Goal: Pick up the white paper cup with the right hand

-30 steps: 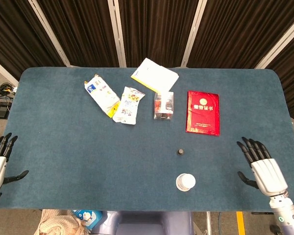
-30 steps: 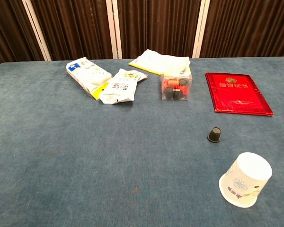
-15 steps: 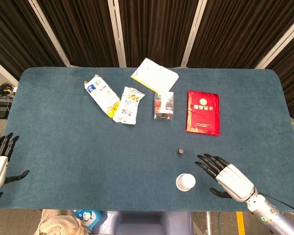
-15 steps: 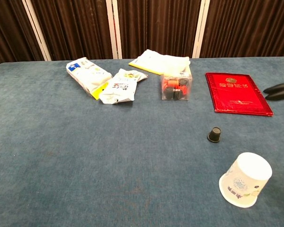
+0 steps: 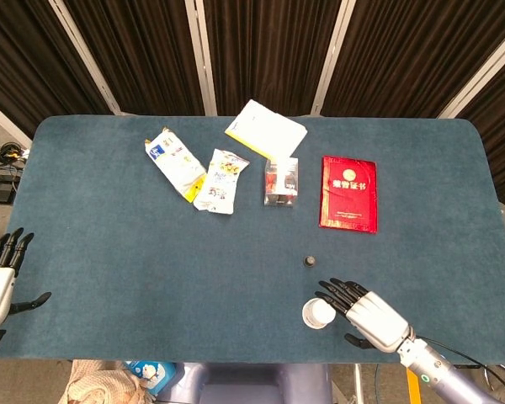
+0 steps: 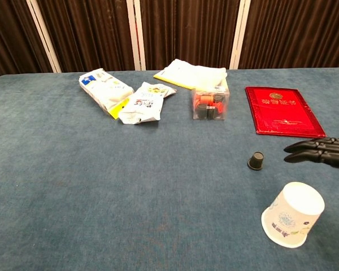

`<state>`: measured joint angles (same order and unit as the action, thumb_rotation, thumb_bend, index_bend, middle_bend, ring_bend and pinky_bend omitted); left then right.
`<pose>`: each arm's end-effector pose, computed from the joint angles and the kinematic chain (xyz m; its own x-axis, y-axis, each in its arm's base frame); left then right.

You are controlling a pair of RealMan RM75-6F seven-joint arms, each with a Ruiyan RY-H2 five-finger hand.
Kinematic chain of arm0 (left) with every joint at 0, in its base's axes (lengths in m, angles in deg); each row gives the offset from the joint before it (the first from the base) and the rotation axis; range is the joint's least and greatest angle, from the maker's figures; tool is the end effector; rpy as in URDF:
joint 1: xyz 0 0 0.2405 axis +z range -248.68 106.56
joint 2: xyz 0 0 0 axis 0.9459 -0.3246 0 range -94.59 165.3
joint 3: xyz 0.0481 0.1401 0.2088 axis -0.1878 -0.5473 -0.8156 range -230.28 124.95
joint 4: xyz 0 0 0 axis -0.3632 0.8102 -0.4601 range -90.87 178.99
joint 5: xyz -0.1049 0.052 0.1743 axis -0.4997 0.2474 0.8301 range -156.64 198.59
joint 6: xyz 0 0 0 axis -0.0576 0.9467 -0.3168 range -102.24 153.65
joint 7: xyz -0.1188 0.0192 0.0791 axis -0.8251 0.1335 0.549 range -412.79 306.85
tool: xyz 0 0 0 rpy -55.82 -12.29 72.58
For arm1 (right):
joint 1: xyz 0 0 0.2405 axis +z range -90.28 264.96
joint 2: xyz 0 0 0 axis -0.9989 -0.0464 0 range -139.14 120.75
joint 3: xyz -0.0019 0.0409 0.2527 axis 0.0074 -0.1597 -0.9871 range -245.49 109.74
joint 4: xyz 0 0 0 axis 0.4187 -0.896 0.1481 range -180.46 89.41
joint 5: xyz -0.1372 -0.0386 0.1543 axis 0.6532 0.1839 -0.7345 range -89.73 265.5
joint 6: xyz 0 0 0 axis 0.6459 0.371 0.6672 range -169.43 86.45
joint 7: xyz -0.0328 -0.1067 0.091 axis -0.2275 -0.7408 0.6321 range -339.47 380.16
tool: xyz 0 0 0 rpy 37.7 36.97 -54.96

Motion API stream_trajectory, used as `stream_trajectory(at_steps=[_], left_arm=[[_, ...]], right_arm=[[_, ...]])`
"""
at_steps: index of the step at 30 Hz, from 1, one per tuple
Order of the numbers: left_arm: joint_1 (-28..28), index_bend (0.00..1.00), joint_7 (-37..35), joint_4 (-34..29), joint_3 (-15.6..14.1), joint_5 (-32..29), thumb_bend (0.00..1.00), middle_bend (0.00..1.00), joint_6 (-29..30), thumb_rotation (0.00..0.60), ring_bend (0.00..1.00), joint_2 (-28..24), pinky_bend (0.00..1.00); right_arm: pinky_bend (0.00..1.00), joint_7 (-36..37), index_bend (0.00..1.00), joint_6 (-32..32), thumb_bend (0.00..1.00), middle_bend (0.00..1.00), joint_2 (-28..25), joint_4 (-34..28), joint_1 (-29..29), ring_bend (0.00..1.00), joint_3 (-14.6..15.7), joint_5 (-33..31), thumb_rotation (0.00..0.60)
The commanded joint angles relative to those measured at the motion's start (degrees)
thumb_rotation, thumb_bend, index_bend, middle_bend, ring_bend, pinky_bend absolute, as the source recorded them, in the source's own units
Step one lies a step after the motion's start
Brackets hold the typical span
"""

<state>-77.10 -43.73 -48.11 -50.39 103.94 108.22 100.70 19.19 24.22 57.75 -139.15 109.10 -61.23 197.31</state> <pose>-0.3162 0.1850 0.1480 0.5176 0.0539 0.8539 0.8546 0.0149 -0.5190 -0.2341 -0.1927 0.0607 0.5796 -0.2910 0.7612 -0.7084 -0.6415 0.2942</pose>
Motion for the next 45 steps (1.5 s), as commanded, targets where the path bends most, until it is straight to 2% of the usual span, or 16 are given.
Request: stream_trajectory(at_steps=[1,10,18,23,34,45], left_arm=[[0.0,0.00,-0.1,0.0,0.0,0.0,0.00,0.00,-0.1,0.600,0.00,0.0,0.00],[-0.2,0.00,0.1,-0.1,0.0,-0.2,0.00,0.00,-0.3,0.600,0.00,0.0,0.00],[-0.3,0.00,0.1,-0.1,0.0,-0.2,0.00,0.00,-0.4,0.600,0.00,0.1,0.00],[-0.3,0.00,0.1,-0.1,0.0,-0.1,0.00,0.00,-0.4,0.600,0.00,0.1,0.00],[-0.3,0.00,0.2,-0.1,0.0,-0.1,0.00,0.00,-0.3,0.600,0.00,0.2,0.00],[-0.4,0.00,0.3,-0.2,0.0,-0.3,0.00,0.00,-0.5,0.600,0.00,0.2,0.00]], right_arm=[[0.20,-1.5,0.00,-1.0,0.28,0.00,1.2,0.2,0.1,0.04,-0.1,-1.1,0.600],[0.27,-3.8,0.01,-2.8,0.28,0.01,3.8,1.2,0.5,0.09,-0.2,-3.4,0.600],[0.42,-5.4,0.24,-3.1,0.37,0.19,5.6,2.7,0.7,0.24,-0.4,-5.1,0.600],[0.47,-5.5,0.39,-2.6,0.47,0.30,6.0,3.5,0.7,0.33,-0.3,-5.5,0.600],[0.47,-5.8,0.41,-1.4,0.49,0.30,5.7,2.8,1.1,0.34,-0.5,-6.1,0.600],[0.47,-7.9,0.41,0.4,0.49,0.30,5.8,0.7,2.1,0.34,-5.4,-10.2,0.600]])
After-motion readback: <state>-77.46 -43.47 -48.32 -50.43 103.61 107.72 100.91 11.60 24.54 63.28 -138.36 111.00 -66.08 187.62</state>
